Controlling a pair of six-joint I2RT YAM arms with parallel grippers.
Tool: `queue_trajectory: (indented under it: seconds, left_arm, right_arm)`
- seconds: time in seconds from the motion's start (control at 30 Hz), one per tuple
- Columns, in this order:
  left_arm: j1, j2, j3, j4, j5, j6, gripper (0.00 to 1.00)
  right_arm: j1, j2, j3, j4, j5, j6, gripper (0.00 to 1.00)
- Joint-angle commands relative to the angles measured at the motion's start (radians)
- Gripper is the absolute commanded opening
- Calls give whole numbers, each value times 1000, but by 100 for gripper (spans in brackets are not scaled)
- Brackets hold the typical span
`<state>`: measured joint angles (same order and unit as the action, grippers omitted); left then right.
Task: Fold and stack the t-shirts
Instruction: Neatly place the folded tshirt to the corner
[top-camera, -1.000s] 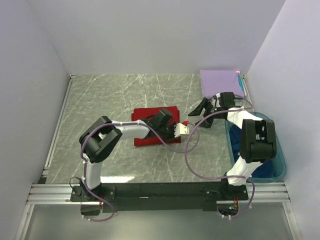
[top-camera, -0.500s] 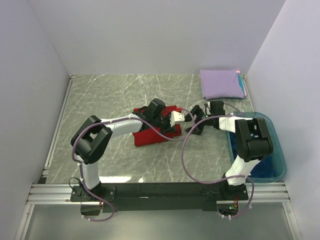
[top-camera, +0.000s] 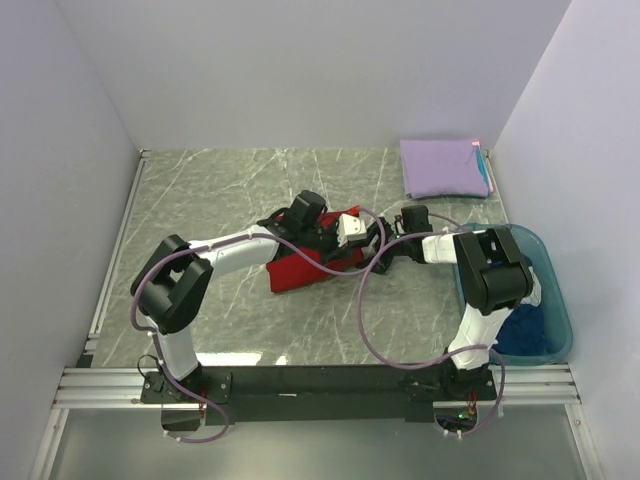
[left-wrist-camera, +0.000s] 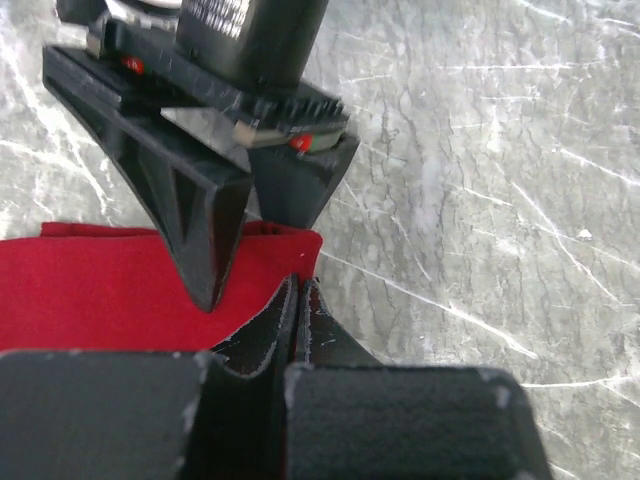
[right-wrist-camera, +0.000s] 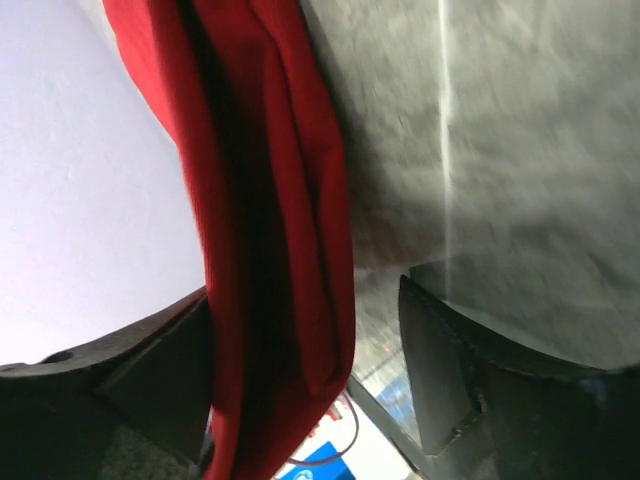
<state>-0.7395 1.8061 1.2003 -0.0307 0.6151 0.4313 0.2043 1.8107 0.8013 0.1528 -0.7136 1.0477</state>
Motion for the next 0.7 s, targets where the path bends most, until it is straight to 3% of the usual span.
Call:
queue_trajectory:
  seconds: [0.0,0.17,0.37,0.57,0.6,0.67]
  left_arm:
    - [2,-51,27,14,63,-8,1]
    - [2,-41,21,6,72,-3,1]
    - [5,-30,21,18,61,-6,1]
    - [6,-21,25,11,69,1,1]
    - [6,-21,24,14,69,0,1]
    - [6,-19,22,3,68,0,4]
  right_arm:
    - [18,50,26,63,66,67,73]
    - [35,97,61,157,132,110,61]
    - [73,145,116,183,256,133,53]
    - [86,202,157,183,279,130,46]
    - [89,203,159,186,276,133,43]
    - [87,203,165,191,270,121,27]
